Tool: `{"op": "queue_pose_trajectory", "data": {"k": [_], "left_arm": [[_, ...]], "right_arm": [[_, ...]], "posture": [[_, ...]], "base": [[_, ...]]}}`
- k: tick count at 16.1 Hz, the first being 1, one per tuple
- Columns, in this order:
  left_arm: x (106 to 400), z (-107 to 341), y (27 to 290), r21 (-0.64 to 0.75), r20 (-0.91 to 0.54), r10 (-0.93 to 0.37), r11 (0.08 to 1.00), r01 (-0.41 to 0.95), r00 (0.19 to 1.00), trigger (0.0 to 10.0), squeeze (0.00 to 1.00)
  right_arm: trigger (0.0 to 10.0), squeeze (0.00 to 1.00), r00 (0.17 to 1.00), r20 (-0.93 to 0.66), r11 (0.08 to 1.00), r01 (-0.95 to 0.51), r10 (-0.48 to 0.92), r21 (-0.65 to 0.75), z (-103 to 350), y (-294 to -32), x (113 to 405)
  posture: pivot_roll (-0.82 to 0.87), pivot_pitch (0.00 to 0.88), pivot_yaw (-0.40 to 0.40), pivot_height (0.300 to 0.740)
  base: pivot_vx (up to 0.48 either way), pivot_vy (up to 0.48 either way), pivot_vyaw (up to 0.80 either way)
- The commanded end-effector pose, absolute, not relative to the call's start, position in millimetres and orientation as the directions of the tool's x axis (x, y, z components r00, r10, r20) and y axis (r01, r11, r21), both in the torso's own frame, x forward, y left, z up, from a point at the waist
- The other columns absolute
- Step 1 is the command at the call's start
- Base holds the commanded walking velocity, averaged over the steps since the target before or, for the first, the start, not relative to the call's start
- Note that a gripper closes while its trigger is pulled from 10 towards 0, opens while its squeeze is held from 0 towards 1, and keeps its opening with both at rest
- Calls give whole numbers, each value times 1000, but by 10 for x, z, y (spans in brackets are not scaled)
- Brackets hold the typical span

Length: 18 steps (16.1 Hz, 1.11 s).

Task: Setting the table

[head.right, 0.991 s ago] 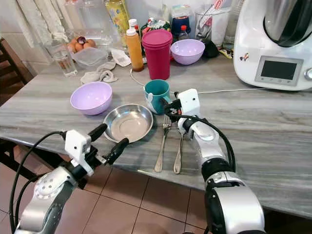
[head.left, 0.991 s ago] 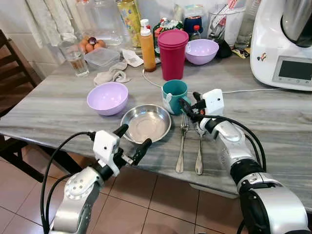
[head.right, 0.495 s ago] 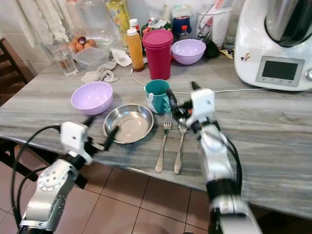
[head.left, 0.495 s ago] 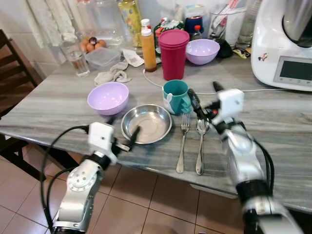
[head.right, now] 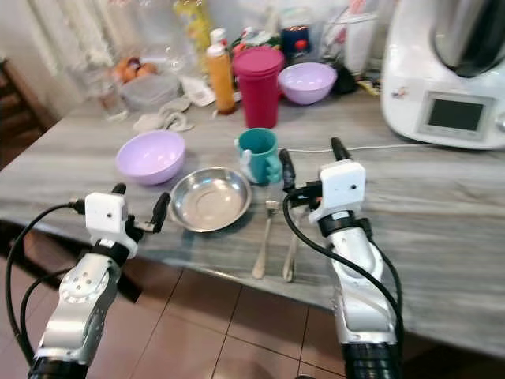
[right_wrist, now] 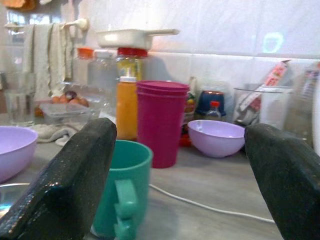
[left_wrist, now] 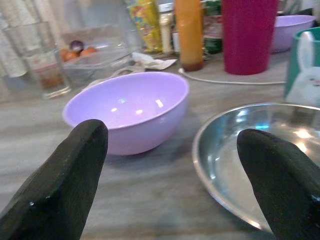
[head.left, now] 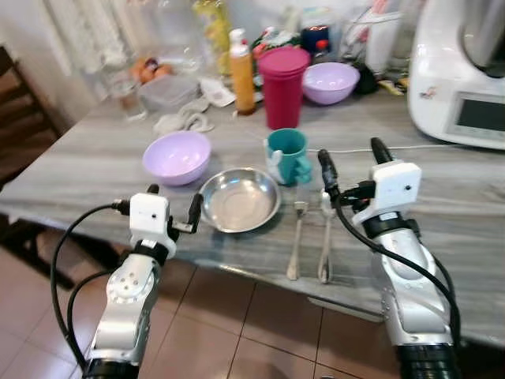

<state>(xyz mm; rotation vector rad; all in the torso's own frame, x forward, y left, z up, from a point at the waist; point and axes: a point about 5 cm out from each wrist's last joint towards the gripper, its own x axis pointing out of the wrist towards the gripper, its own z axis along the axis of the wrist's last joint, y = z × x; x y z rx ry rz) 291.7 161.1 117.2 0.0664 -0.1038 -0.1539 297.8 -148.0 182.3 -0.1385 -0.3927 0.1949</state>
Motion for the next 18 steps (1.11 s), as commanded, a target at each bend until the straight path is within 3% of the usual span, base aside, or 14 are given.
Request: {"op": "queue_pose_trajectory", "data": {"k": [1,7,8,18], "left_arm": [[2918,1135,1668,74,79,-123,990,117,989,10000,0],[2934,1129,1662,75,81,-118,991,112,990,10000,0],[2931,1140,1698,86,98,-52,995,44,994,10000,0],[2973,1112,1753,75,83,32,996,-38,996,10000,0]], "right_arm": [[10000,1000,902,362,967,-181,235,-178,1867,-1398,2936],[10000,1000,916,333,969,-173,225,-179,1896,-1380,2885],[10000,0,903,325,955,-226,280,-194,1916,-1270,2858],[10000,0,900,283,940,-288,331,-183,1877,-1173,2824]], "posture": [[-192,54,125,740],[-191,53,125,740],[-188,53,113,740],[-191,38,109,740]], "base": [[0,0,800],[0,0,800],[0,0,800],[0,0,800]]}}
